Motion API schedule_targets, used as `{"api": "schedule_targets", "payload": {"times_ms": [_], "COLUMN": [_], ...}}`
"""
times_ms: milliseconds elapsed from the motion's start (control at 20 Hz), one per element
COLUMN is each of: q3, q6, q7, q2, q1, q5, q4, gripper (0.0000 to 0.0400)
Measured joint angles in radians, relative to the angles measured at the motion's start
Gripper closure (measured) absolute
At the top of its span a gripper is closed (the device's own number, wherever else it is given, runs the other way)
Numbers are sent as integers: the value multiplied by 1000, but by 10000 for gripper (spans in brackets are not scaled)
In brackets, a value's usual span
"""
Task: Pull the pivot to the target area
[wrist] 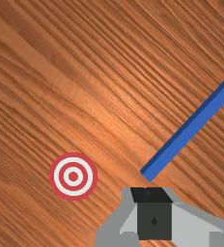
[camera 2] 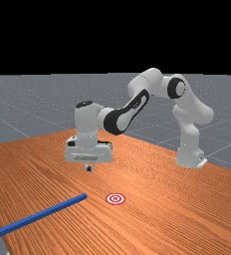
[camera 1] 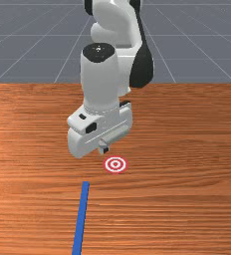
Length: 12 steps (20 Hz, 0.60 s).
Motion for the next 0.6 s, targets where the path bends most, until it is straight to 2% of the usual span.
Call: {"api": "schedule_targets", "payload": {"times_ms": [50, 200, 250, 300, 350, 400, 450, 500, 600], "q3": [-18, -18, -18, 6, -16, -16, -16, -8, -25], "q6": [120, 123, 86, 57, -47, -51, -31, 102, 117], "q7": [23, 23, 23, -5, 21, 21, 21, -21, 29], "q2": [-32, -12, 11, 36, 104, 129, 141, 100, 122], "q1": [17, 16, 16, -5, 13, 12, 12, 8, 21], "q5": [-28, -28, -28, 6, -27, -27, -27, -34, -39], "q4": [-78, -60, -26, 5, 120, 140, 132, 16, 17], "gripper": [400, 400, 400, 400, 400, 400, 400, 400, 400]}}
